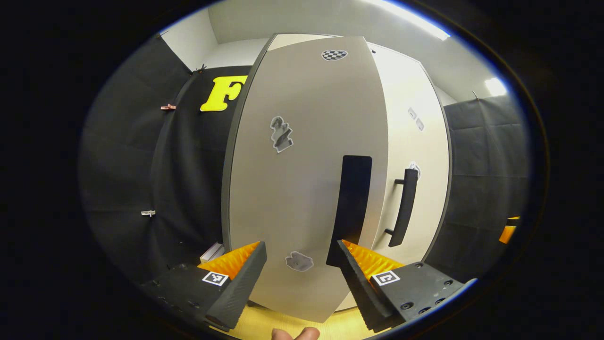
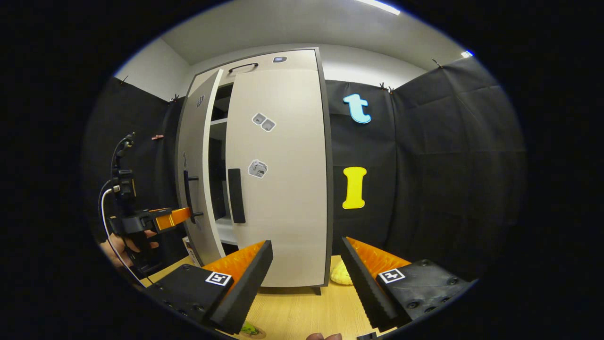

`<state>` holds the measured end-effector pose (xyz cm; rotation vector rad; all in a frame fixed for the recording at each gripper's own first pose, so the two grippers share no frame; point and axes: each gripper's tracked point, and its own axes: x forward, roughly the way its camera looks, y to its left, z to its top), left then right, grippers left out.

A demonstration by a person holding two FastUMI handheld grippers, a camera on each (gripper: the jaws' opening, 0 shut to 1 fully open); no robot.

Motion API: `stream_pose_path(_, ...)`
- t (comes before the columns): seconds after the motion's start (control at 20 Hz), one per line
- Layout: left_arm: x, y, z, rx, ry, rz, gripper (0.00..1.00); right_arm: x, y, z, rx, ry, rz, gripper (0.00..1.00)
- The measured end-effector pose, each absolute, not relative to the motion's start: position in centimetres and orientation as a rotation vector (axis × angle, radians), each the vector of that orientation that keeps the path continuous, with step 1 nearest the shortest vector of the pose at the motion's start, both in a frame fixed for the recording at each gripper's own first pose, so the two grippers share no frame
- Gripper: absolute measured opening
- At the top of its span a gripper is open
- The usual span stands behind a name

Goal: Grasp the bottle in the cabinet with the left hand and place it on the coaster, then close the right door with the right hand and the left door with the left hand.

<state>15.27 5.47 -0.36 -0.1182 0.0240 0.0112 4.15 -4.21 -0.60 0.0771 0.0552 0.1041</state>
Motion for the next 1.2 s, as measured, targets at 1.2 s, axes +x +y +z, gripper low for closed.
stream_pose_path(1.2,1.9,6.7,2.5,-0.027,0.027,0.01,0.95,2.5,0.1,2.3,0.093,0.027,0.145,0.98)
